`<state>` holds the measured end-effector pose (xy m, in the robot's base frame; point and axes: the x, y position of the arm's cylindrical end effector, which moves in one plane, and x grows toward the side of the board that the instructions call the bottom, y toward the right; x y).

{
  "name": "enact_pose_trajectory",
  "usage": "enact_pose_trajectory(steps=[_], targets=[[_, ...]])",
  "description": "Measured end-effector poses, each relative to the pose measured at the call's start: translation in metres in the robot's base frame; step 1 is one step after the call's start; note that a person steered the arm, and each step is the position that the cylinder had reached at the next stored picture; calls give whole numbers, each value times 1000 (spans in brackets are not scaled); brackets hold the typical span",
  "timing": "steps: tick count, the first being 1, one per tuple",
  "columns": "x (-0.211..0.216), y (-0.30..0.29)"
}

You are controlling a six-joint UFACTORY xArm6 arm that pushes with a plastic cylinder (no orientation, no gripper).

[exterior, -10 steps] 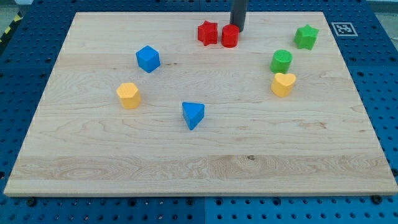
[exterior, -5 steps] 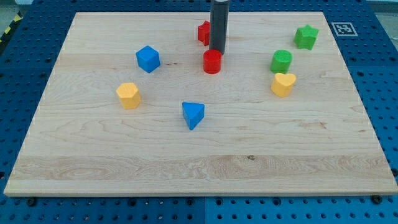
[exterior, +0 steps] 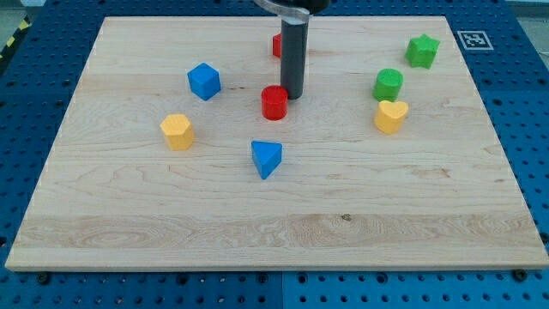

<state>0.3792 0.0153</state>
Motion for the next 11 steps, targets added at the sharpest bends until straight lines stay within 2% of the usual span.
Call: enact_pose_trajectory(steps=[1, 3, 4, 7, 9, 10, 11], targets=[[0, 8], [-11, 97], [-11, 120], [45, 140], [54, 193], [69, 194], [71, 170]])
